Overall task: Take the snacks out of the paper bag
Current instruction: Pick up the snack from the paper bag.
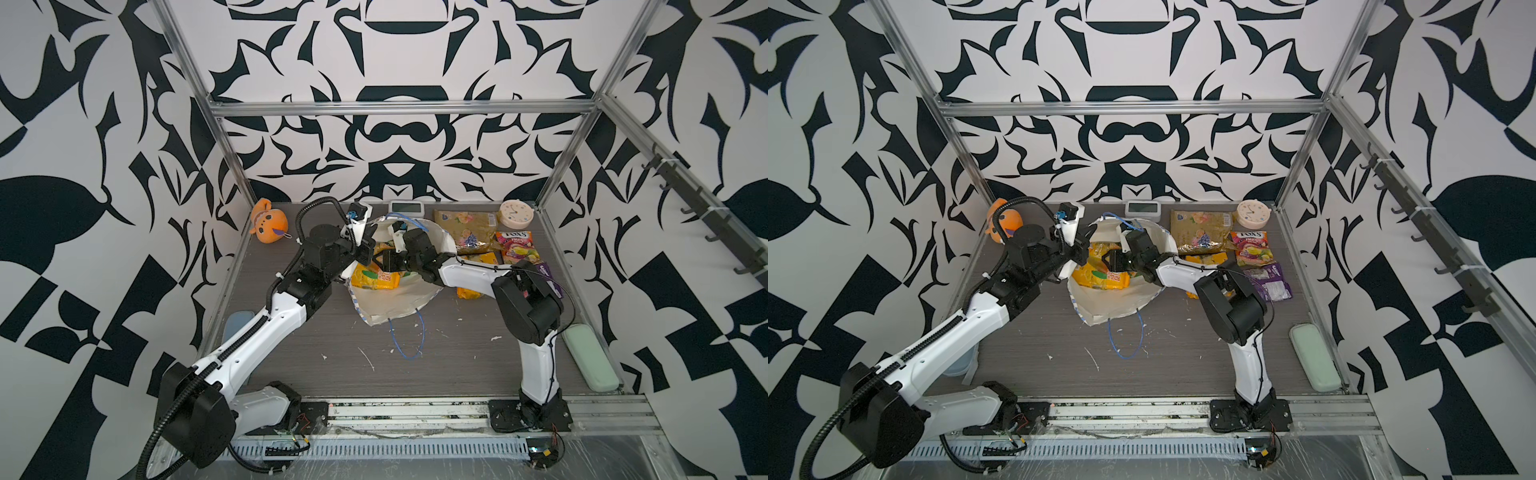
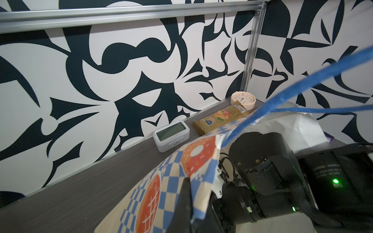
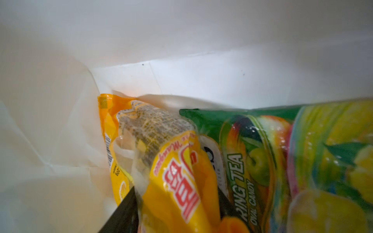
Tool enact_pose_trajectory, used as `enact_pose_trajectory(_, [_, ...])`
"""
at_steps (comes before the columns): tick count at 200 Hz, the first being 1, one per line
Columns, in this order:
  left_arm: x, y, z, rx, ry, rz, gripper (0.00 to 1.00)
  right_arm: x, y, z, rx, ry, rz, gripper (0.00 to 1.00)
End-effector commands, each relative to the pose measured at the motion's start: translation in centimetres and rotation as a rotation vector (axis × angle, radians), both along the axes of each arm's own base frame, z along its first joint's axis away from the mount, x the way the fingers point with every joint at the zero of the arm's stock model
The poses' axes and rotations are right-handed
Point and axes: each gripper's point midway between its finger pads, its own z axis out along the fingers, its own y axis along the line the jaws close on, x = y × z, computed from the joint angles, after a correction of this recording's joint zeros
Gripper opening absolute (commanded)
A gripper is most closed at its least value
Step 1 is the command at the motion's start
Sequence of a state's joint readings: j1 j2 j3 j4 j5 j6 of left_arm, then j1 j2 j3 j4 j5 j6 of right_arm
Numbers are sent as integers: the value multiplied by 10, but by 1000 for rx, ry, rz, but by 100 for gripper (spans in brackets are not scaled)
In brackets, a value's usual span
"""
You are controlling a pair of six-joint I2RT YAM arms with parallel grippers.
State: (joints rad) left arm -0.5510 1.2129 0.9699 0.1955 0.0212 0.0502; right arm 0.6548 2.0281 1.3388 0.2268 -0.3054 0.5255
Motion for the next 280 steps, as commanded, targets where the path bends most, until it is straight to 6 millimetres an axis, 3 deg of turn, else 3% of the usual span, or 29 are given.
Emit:
enact_pose_trajectory(1, [-5, -6, 42, -70, -116, -36, 0, -20, 33, 55, 177, -73, 178, 55])
enact_pose_trajectory(20, [-3, -7, 40, -68, -113, -34, 0, -25, 35, 53, 185, -63, 207, 64])
enact_pose_trajectory(30, [-3, -7, 41, -70, -116, -37, 0, -24, 35, 49, 180, -54, 205, 64])
enact_pose_trajectory(72, [-1, -9, 43, -69, -115, -37, 0, -20, 37, 47, 179, -47, 198, 37])
enact_pose_trajectory(99, [0, -8, 44, -67, -118, -32, 0, -20, 38, 54, 189, -58, 199, 25])
enact_pose_trajectory(155, [6, -4, 40, -59, -111, 10, 0, -28, 39, 85, 222, -90, 220, 19])
enact_pose_trajectory(171, [8, -2, 40, -57, -110, 24, 0, -32, 42, 95, 232, -99, 236, 10])
enact_pose_trajectory(221, [15, 6, 39, -51, -106, 82, 0, -44, 42, 125, 245, -146, 258, 5])
enact_pose_trajectory(280, [21, 13, 38, -48, -102, 138, 0, -59, 33, 148, 221, -213, 258, 0])
